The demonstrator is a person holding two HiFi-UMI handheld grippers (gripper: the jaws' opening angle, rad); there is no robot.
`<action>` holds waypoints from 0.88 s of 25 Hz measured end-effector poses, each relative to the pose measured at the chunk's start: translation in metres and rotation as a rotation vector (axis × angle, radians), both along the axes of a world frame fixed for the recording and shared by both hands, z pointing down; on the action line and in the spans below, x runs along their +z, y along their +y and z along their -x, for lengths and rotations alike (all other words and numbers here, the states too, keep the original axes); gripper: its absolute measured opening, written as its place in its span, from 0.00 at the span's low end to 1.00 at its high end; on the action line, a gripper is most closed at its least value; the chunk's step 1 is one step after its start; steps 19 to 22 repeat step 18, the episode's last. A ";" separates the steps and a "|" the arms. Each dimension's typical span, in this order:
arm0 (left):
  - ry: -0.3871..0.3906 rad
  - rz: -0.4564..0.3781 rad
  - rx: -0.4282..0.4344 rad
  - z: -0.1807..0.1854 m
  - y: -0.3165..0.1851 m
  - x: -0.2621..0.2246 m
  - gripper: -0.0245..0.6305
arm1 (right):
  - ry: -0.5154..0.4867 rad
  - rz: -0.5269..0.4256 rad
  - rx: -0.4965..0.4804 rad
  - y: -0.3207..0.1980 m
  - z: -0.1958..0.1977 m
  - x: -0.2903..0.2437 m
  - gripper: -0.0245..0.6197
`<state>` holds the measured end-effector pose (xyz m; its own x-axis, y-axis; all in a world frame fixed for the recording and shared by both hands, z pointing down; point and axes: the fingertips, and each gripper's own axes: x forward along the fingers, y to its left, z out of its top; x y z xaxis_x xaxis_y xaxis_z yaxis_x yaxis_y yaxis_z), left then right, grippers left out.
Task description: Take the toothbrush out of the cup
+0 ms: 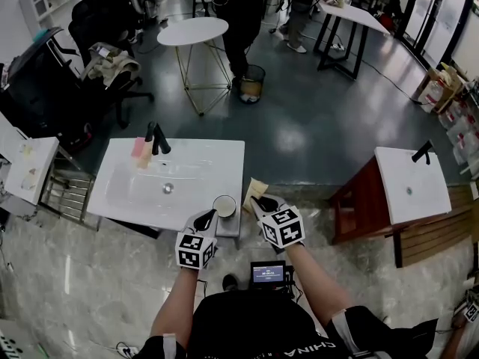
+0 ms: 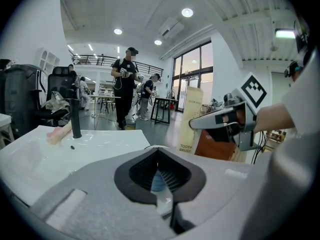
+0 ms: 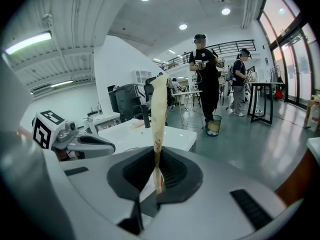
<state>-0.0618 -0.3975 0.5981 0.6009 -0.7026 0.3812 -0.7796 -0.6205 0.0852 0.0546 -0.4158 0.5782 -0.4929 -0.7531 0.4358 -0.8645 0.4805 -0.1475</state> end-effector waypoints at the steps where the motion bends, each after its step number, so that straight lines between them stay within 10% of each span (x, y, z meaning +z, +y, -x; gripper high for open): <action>1: -0.001 0.000 0.001 0.000 0.000 0.000 0.05 | 0.001 0.000 0.000 0.000 0.000 0.001 0.09; 22: -0.006 -0.005 -0.001 -0.001 0.001 -0.002 0.05 | -0.001 -0.001 -0.008 0.001 0.002 -0.001 0.09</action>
